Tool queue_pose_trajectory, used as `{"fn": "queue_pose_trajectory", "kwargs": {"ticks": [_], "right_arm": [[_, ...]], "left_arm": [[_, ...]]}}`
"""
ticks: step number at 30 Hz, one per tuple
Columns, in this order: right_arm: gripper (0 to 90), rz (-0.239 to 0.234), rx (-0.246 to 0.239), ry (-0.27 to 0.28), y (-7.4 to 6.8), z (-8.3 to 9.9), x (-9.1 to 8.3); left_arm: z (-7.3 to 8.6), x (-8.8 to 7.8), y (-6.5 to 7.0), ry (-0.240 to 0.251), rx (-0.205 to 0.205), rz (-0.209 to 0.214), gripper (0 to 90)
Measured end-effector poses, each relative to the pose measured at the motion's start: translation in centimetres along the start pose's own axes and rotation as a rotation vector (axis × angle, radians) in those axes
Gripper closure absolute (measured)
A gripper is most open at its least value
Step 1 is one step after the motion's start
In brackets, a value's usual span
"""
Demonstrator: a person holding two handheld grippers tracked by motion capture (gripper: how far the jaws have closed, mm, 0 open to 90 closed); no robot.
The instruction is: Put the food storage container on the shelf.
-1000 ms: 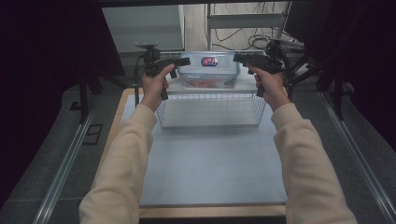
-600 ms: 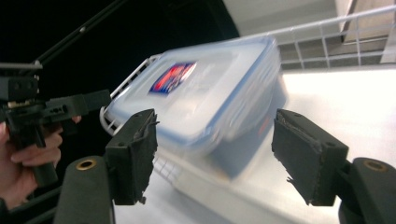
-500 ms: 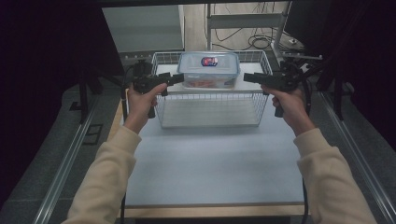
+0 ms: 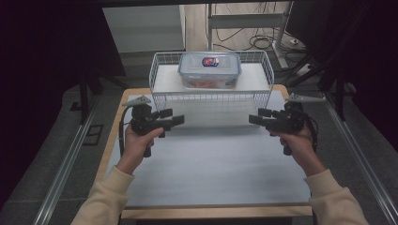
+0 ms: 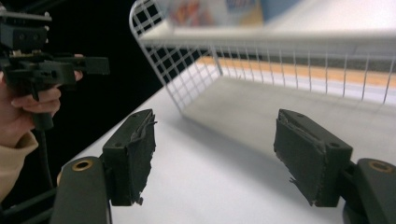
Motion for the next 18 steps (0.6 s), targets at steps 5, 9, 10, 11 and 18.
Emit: {"fn": "queue_pose_trajectory", "kwargs": {"ticks": [5,9,10,11,18], "right_arm": [[28.4,-0.010,-0.003,-0.028,-0.2,2.9,-0.9],[27.9,-0.004,-0.010,-0.067,-0.1,5.5,-1.0],[27.6,0.003,-0.015,-0.078,0.0,6.1,-0.9],[27.4,0.007,-0.017,-0.091,0.0,6.8,-0.8],[27.2,0.001,0.000,-0.101,0.2,8.4,-0.5]], "left_arm": [[3.5,-0.8,0.5,-0.028,-0.004,0.026,27.6],[6.0,-0.9,0.6,-0.067,0.003,0.031,27.6],[6.4,-1.0,0.5,-0.069,0.002,0.030,27.6],[6.7,-1.1,0.5,-0.073,-0.002,0.034,27.7],[8.1,-1.0,-0.4,-0.088,-0.047,0.015,27.9]]}}
Point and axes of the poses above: each handheld gripper's, and its own axes: x roughly forward along the jaws, z roughly out of its underside, y roughly to its right, the point moved 7 cm from there along x, roughly forward along the jaws, and after that the axes turned 10 degrees about y, right-handed, at the moved point
